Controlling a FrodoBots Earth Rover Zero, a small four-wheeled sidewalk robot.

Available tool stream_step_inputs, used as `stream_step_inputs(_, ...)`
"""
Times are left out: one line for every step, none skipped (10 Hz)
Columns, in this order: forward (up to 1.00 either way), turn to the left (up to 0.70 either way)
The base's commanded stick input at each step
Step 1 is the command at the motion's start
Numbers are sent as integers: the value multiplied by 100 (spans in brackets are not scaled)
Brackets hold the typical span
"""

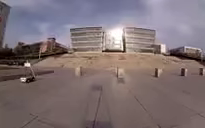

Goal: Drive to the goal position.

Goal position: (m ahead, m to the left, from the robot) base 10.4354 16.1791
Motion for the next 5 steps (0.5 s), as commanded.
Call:
stream_step_inputs(70,0)
stream_step_inputs(70,0)
stream_step_inputs(70,0)
stream_step_inputs(70,0)
stream_step_inputs(70,0)
